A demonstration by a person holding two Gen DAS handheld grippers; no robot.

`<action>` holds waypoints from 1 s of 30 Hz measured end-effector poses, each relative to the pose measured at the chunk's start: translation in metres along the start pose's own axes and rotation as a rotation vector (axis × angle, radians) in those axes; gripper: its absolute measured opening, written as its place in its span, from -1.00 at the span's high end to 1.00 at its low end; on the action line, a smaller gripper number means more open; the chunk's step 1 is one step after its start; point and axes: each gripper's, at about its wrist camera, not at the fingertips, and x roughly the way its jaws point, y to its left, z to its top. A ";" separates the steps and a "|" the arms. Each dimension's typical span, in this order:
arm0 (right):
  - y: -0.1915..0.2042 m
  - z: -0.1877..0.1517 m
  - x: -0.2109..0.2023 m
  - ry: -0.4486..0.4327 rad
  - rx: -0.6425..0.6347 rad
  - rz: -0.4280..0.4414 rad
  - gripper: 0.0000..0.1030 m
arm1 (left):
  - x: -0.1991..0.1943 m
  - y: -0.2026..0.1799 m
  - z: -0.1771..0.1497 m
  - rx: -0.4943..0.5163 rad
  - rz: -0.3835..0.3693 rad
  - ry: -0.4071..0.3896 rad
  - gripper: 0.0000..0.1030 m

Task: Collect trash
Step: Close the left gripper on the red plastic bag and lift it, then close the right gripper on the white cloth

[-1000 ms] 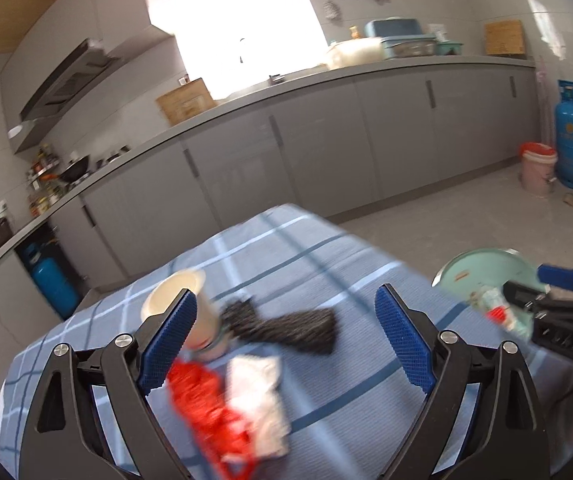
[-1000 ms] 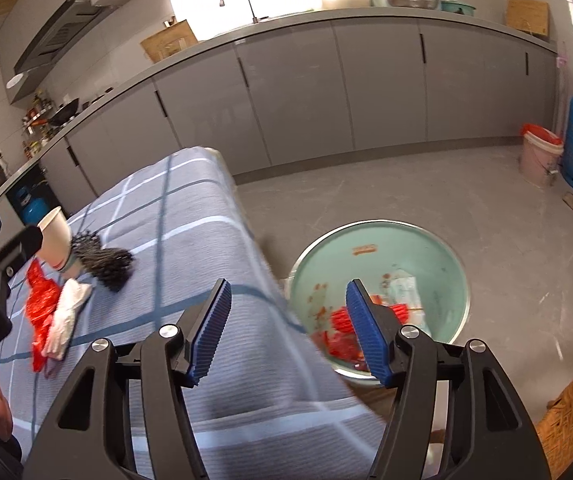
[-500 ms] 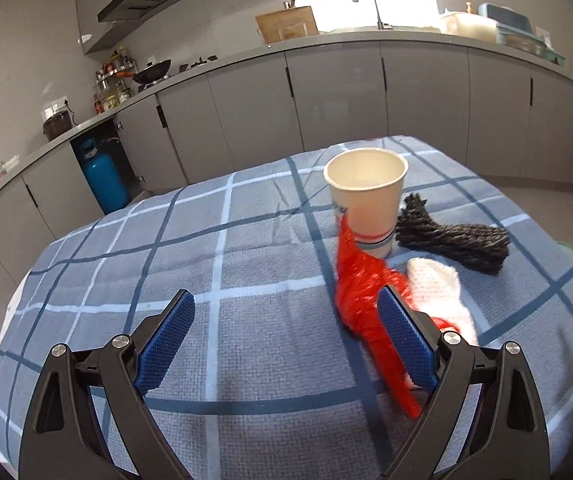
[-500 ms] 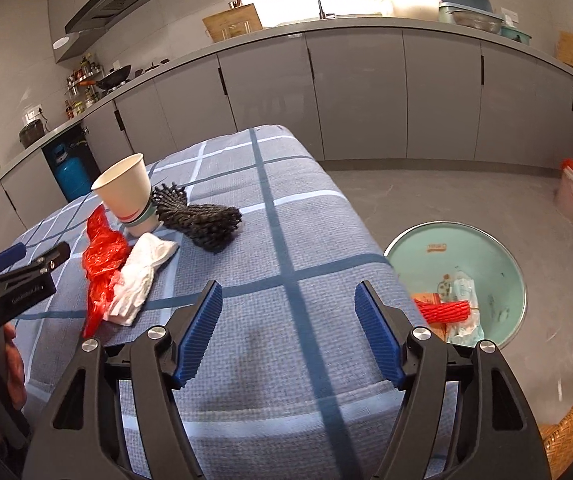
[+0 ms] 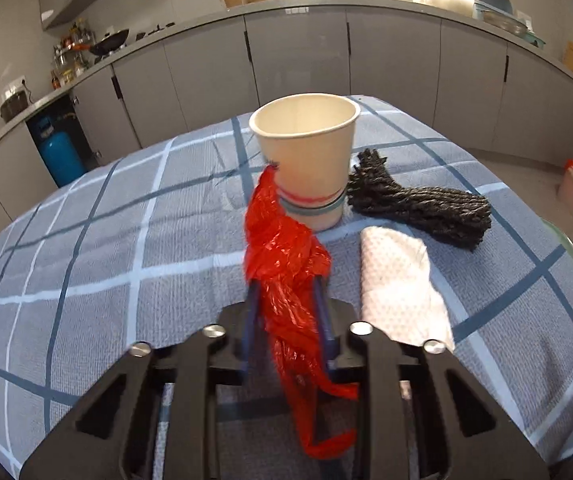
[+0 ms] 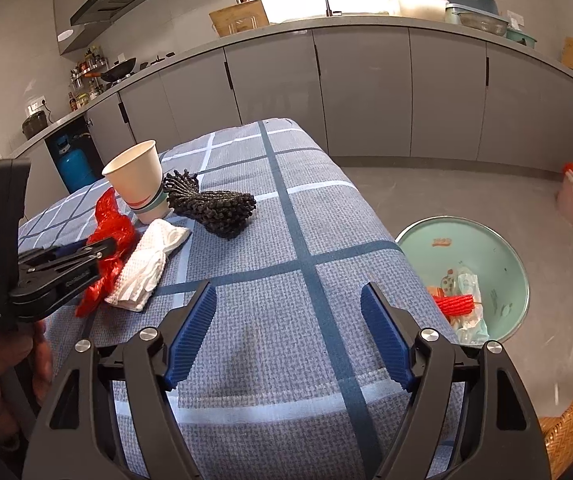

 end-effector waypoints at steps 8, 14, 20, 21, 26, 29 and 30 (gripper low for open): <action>0.037 0.008 0.007 0.004 -0.074 0.048 -0.44 | -0.021 0.036 -0.007 -0.041 0.016 -0.026 0.81; 0.073 0.014 0.021 0.013 -0.140 0.084 -0.44 | -0.031 0.051 -0.012 -0.030 0.078 -0.052 0.81; 0.101 0.018 0.038 0.037 -0.178 0.101 -0.44 | -0.031 0.071 -0.014 -0.055 0.108 -0.042 0.81; 0.104 0.019 0.041 0.039 -0.180 0.103 -0.44 | -0.031 0.075 -0.014 -0.064 0.110 -0.040 0.81; 0.121 0.021 0.053 0.060 -0.199 0.103 -0.44 | -0.031 0.087 -0.018 -0.081 0.121 -0.035 0.81; 0.128 0.020 0.059 0.073 -0.210 0.097 -0.44 | -0.031 0.091 -0.019 -0.087 0.124 -0.033 0.81; 0.131 0.019 0.061 0.078 -0.214 0.094 -0.44 | -0.030 0.093 -0.019 -0.091 0.124 -0.032 0.81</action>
